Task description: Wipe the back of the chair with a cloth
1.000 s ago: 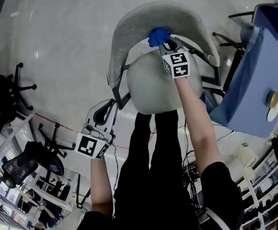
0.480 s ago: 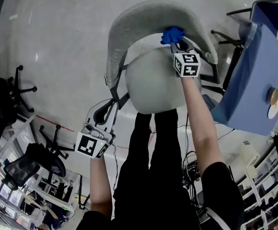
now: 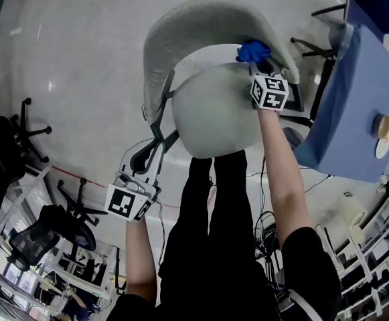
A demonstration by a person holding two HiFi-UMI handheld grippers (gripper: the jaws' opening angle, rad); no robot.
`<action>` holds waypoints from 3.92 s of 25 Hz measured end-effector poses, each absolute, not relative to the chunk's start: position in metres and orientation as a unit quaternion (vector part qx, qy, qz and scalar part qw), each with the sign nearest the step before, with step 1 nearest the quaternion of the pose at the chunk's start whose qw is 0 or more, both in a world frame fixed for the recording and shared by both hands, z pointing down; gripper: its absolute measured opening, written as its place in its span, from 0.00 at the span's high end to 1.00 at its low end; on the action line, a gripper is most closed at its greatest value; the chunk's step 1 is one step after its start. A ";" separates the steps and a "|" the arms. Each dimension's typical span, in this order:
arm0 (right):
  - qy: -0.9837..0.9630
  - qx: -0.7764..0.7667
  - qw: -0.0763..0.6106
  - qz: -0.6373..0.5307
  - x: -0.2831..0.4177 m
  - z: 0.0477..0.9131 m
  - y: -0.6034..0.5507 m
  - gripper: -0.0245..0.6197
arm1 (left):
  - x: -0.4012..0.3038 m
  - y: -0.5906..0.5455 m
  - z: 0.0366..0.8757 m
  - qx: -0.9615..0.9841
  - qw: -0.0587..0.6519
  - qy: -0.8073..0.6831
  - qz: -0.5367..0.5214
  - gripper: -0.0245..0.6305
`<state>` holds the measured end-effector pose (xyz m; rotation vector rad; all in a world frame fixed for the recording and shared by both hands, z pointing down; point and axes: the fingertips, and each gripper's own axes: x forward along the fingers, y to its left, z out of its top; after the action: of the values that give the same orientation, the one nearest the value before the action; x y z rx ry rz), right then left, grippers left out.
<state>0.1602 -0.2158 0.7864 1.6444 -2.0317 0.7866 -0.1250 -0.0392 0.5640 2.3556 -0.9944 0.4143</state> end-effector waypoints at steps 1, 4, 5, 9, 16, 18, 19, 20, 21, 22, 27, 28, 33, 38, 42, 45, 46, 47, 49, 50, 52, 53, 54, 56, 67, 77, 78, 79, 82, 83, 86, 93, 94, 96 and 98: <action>-0.727 0.592 0.207 0.281 0.165 0.787 -0.214 0.84 | -0.124 -0.039 0.564 0.876 0.272 -0.368 0.154 0.90; -0.721 0.598 0.210 0.280 0.176 0.787 -0.210 0.84 | -0.124 -0.040 0.565 0.877 0.271 -0.366 0.155 0.90; -0.719 0.600 0.209 0.281 0.178 0.787 -0.208 0.84 | -0.123 -0.040 0.565 0.877 0.272 -0.365 0.156 0.90; -0.703 0.617 0.189 0.300 0.185 0.789 -0.201 0.84 | -0.120 -0.038 0.564 0.878 0.271 -0.361 0.157 0.90; -0.677 0.639 0.181 0.317 0.200 0.790 -0.185 0.84 | -0.121 -0.037 0.560 0.881 0.268 -0.358 0.157 0.90; -0.676 0.638 0.190 0.316 0.201 0.788 -0.179 0.84 | -0.121 -0.036 0.555 0.881 0.265 -0.359 0.157 0.90; -0.676 0.637 0.197 0.315 0.202 0.786 -0.176 0.84 | -0.121 -0.036 0.551 0.882 0.263 -0.359 0.156 0.90; -0.675 0.636 0.203 0.314 0.204 0.784 -0.172 0.84 | -0.120 -0.036 0.547 0.883 0.261 -0.359 0.154 0.90; -0.674 0.636 0.207 0.314 0.205 0.782 -0.170 0.84 | -0.120 -0.036 0.543 0.884 0.259 -0.359 0.151 0.90; -0.672 0.637 0.209 0.314 0.206 0.780 -0.167 0.84 | -0.120 -0.037 0.539 0.885 0.257 -0.359 0.148 0.90; -0.676 0.631 0.212 0.315 0.200 0.760 -0.158 0.84 | -0.123 -0.038 0.518 0.888 0.245 -0.361 0.144 0.90; -0.678 0.630 0.213 0.314 0.199 0.754 -0.156 0.84 | -0.124 -0.037 0.513 0.889 0.243 -0.361 0.144 0.90; -0.687 0.621 0.219 0.307 0.191 0.723 -0.143 0.84 | -0.129 -0.034 0.484 0.891 0.231 -0.363 0.144 0.90; -0.702 0.612 0.222 0.289 0.179 0.682 -0.147 0.84 | -0.139 -0.040 0.450 0.892 0.219 -0.373 0.131 0.90; -0.716 0.596 0.234 0.276 0.167 0.651 -0.137 0.84 | -0.139 -0.036 0.428 0.894 0.213 -0.370 0.138 0.90; -0.730 0.581 0.246 0.263 0.159 0.617 -0.130 0.84 | -0.132 -0.033 0.396 0.900 0.200 -0.365 0.134 0.90; -0.735 0.576 0.248 0.256 0.154 0.603 -0.128 0.84 | -0.132 -0.032 0.383 0.901 0.194 -0.365 0.130 0.90; -0.740 0.573 0.249 0.249 0.148 0.590 -0.127 0.84 | -0.132 -0.031 0.371 0.903 0.188 -0.366 0.127 0.90; -0.750 0.567 0.246 0.234 0.136 0.564 -0.125 0.84 | -0.136 -0.029 0.349 0.905 0.175 -0.367 0.122 0.90; -0.755 0.564 0.245 0.227 0.132 0.552 -0.124 0.84 | -0.137 -0.027 0.340 0.906 0.170 -0.368 0.120 0.90; -0.764 0.557 0.244 0.216 0.125 0.532 -0.121 0.84 | -0.138 -0.023 0.327 0.906 0.164 -0.371 0.116 0.90; -0.768 0.553 0.244 0.210 0.122 0.524 -0.119 0.84 | -0.139 -0.020 0.322 0.906 0.163 -0.372 0.116 0.90; -0.773 0.548 0.245 0.205 0.119 0.516 -0.116 0.84 | -0.139 -0.018 0.318 0.906 0.161 -0.373 0.117 0.90; -0.782 0.539 0.245 0.195 0.111 0.501 -0.110 0.84 | -0.142 -0.011 0.310 0.907 0.156 -0.373 0.120 0.90; -0.819 0.501 0.245 0.136 0.083 0.434 -0.058 0.84 | -0.147 0.019 0.285 0.911 0.141 -0.369 0.116 0.90; -0.832 0.502 0.213 0.104 0.063 0.383 -0.009 0.84 | -0.148 0.035 0.284 0.924 0.137 -0.340 0.113 0.90; -0.832 0.503 0.210 0.101 0.061 0.379 -0.005 0.84 | -0.147 0.036 0.286 0.925 0.137 -0.335 0.113 0.90; -0.833 0.503 0.209 0.099 0.059 0.376 -0.001 0.84 | -0.145 0.038 0.287 0.927 0.137 -0.330 0.113 0.90; -0.836 0.502 0.205 0.088 0.053 0.364 0.011 0.84 | -0.143 0.040 0.288 0.932 0.136 -0.317 0.114 0.90; -0.838 0.500 0.203 0.084 0.051 0.359 0.015 0.84 | -0.142 0.040 0.288 0.933 0.135 -0.313 0.113 0.90; -0.844 0.494 0.194 0.076 0.044 0.346 0.027 0.84 | -0.142 0.042 0.288 0.937 0.132 -0.303 0.112 0.90; -0.851 0.488 0.181 0.075 0.042 0.331 0.046 0.84 | -0.141 0.043 0.285 0.942 0.126 -0.293 0.105 0.90; -0.851 0.487 0.181 0.074 0.042 0.329 0.048 0.84 | -0.143 0.044 0.283 0.942 0.125 -0.294 0.104 0.90; -0.852 0.487 0.180 0.073 0.039 0.326 0.050 0.84 | -0.149 0.045 0.280 0.941 0.124 -0.296 0.104 0.90; -0.852 0.485 0.180 0.075 0.037 0.326 0.050 0.84 | -0.155 0.045 0.281 0.940 0.125 -0.301 0.104 0.90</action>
<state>0.0374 0.0500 0.3258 1.3714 -2.4076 0.2108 -0.1553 0.0454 0.2808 2.7384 -0.8764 0.3043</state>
